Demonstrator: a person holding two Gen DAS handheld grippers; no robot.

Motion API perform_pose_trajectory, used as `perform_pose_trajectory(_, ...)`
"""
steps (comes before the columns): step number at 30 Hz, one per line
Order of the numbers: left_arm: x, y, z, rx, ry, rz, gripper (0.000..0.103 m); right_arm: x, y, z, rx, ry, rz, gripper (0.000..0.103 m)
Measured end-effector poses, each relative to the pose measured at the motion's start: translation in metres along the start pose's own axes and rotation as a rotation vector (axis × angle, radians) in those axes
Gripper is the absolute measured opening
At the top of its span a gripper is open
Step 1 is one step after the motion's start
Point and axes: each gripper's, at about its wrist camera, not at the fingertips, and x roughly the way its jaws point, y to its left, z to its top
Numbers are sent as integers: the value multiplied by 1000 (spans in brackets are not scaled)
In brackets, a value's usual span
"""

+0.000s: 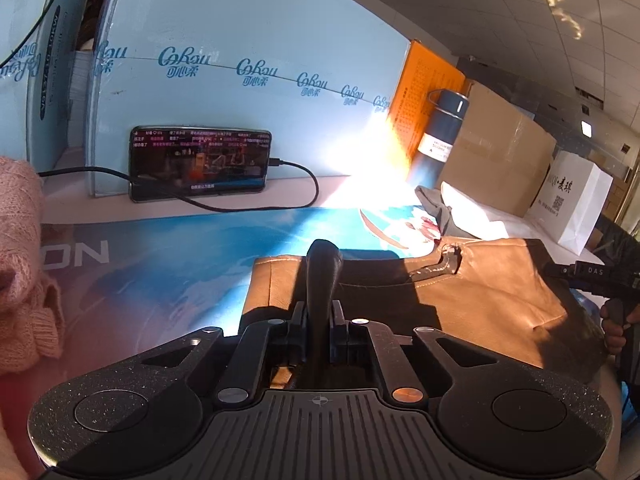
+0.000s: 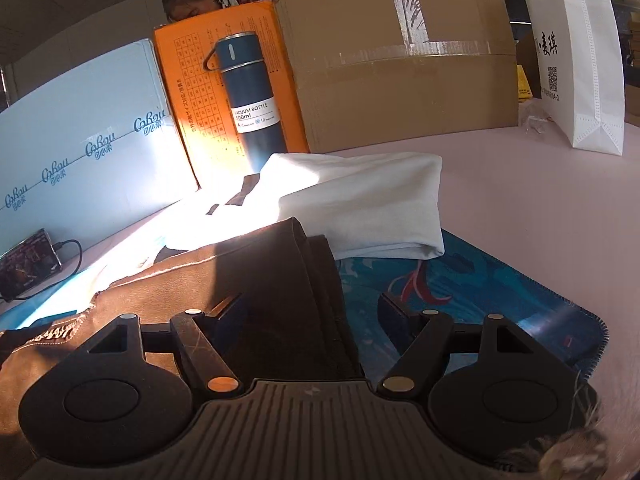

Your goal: Fold clothes

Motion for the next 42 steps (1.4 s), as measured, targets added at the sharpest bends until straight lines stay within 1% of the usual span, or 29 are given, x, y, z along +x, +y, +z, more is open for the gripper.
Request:
perform_pose_trajectory(1, 1, -1, 2, 10, -9, 14, 6, -2, 1, -1, 0, -20, -10, 70)
perform_pose_trajectory(3, 6, -2, 8, 6, -24, 42, 6, -10, 1, 1, 23, -86, -35, 70)
perform_pose_trajectory(5, 13, -2, 15, 5, -26, 89, 6, -18, 1, 3, 62, -143, -44, 71)
perform_pose_trajectory(7, 22, -2, 18, 19, -14, 133, 6, -28, 1, 6, 113, -190, -36, 76)
perform_pose_trajectory(9, 29, -2, 17, 19, 5, 152, 7, -40, 2, 2, 151, -194, 21, 77)
perform_pose_trajectory(10, 32, -1, 17, 16, 16, 160, 9, -45, 3, -1, 159, -192, 44, 78)
perform_pose_trajectory(11, 32, 1, 17, 6, 23, 163, 14, -50, 5, -5, 170, -188, 66, 80)
perform_pose_trajectory(12, 30, 4, 17, -9, 19, 159, 14, -56, 6, -10, 183, -185, 87, 81)
perform_pose_trajectory(13, 28, 6, 17, -21, 14, 157, 19, -61, 8, -15, 200, -180, 106, 81)
perform_pose_trajectory(14, 25, 7, 17, -29, 5, 169, 29, -65, 10, -21, 216, -169, 130, 82)
perform_pose_trajectory(15, 19, 7, 18, -42, -11, 191, 37, -68, 12, -25, 230, -159, 152, 82)
perform_pose_trajectory(16, 10, 7, 19, -62, -30, 209, 57, -71, 14, -29, 232, -152, 164, 82)
perform_pose_trajectory(17, 1, 7, 20, -83, -50, 226, 72, -75, 18, -32, 227, -149, 170, 83)
perform_pose_trajectory(18, -8, 8, 21, -106, -71, 240, 76, -77, 22, -35, 213, -149, 175, 85)
perform_pose_trajectory(19, -20, 10, 21, -138, -99, 242, 77, -79, 25, -37, 200, -147, 181, 89)
perform_pose_trajectory(20, -31, 12, 20, -172, -120, 237, 79, -80, 28, -39, 192, -144, 193, 91)
perform_pose_trajectory(21, -42, 14, 17, -208, -137, 232, 81, -80, 30, -42, 187, -139, 207, 95)
perform_pose_trajectory(22, -52, 16, 14, -244, -151, 227, 88, -80, 32, -44, 189, -130, 227, 100)
perform_pose_trajectory(23, -60, 18, 9, -280, -156, 222, 93, -79, 34, -46, 191, -122, 247, 102)
perform_pose_trajectory(24, -68, 19, 4, -319, -157, 214, 94, -78, 36, -48, 193, -113, 264, 103)
perform_pose_trajectory(26, -83, 21, -9, -417, -141, 161, 95, -75, 42, -51, 197, -95, 297, 103)
perform_pose_trajectory(29, -98, 25, -28, -560, -103, 55, 96, -72, 52, -51, 192, -77, 336, 103)
perform_pose_trajectory(34, -97, 25, -48, -715, -16, -44, 98, -63, 65, -52, 208, -73, 393, 103)
perform_pose_trajectory(37, -76, 20, -48, -708, 35, -41, 98, -57, 62, -58, 276, -114, 428, 103)
perform_pose_trajectory(38, -68, 17, -46, -678, 35, -41, 98, -56, 60, -60, 298, -129, 438, 103)
perform_pose_trajectory(41, -44, 8, -39, -595, 34, -44, 100, -55, 53, -61, 316, -133, 466, 103)
perform_pose_trajectory(42, -37, 9, -39, -598, 24, -56, 100, -54, 52, -61, 323, -126, 469, 103)
